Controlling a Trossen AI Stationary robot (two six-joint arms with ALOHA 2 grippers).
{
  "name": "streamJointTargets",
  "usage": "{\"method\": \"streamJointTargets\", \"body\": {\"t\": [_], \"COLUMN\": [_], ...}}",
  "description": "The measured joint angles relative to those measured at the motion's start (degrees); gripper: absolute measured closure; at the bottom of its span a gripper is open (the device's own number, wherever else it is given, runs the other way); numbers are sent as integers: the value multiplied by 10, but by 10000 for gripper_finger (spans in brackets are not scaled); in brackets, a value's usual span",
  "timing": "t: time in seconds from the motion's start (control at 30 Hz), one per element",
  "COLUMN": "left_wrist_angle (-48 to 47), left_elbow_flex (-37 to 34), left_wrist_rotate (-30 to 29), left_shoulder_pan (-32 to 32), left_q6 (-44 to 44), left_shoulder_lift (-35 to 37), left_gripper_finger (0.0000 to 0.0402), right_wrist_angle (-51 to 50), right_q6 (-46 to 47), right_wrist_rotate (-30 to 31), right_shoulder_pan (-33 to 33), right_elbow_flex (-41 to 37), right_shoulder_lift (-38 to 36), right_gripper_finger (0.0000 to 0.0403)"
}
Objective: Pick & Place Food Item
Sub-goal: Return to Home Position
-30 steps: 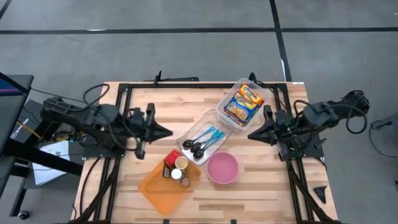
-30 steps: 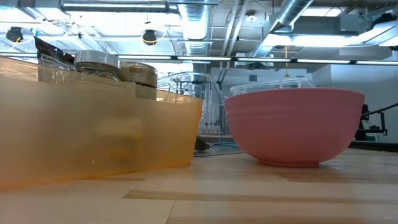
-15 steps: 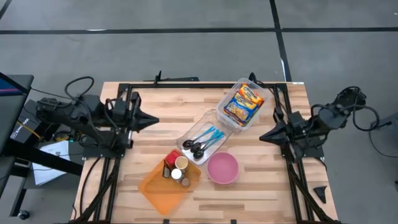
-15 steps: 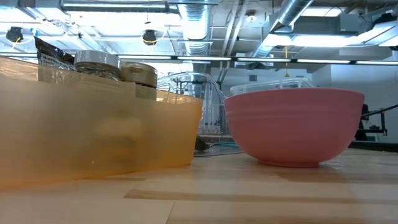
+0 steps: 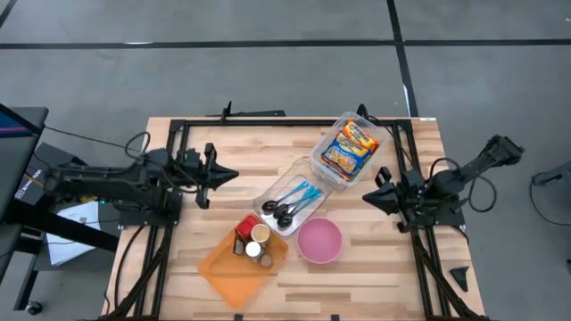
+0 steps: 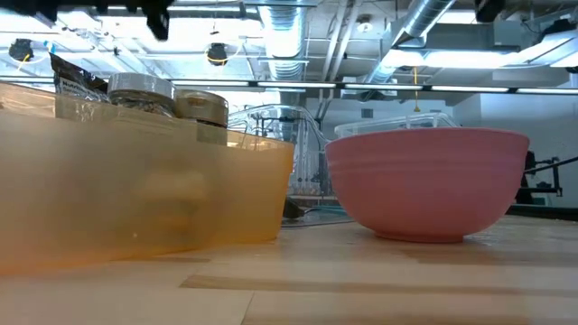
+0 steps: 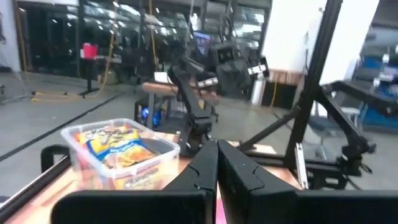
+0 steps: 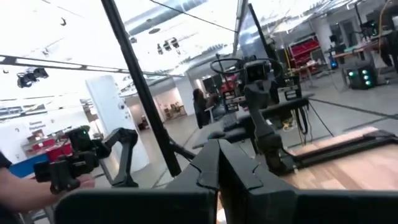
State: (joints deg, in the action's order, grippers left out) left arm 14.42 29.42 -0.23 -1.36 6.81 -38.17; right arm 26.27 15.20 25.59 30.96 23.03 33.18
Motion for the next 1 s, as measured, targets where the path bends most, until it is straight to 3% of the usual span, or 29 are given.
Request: {"method": "streamJointTargets", "body": {"t": [0.23, 0.37, 0.63, 1.0], "left_wrist_angle": [151, 175, 167, 14], "left_elbow_flex": [-169, -230, -291, -291], "left_wrist_rotate": [43, 65, 67, 77], "left_shoulder_pan": [-29, -29, -28, -28], "left_q6": [39, 75, 81, 1], "left_shoulder_lift": [70, 111, 204, 281], "left_gripper_finger": [401, 401, 401, 401], "right_wrist_angle": [27, 31, 31, 37], "right_q6": [44, 43, 53, 58], "right_wrist_rotate": [5, 31, 76, 116], "right_shoulder_pan": [-4, -3, 5, 39], "right_elbow_flex": [-54, -54, -54, -53], "right_shoulder_lift": [1, 0, -16, -31], "right_gripper_finger": [403, 403, 403, 403]}}
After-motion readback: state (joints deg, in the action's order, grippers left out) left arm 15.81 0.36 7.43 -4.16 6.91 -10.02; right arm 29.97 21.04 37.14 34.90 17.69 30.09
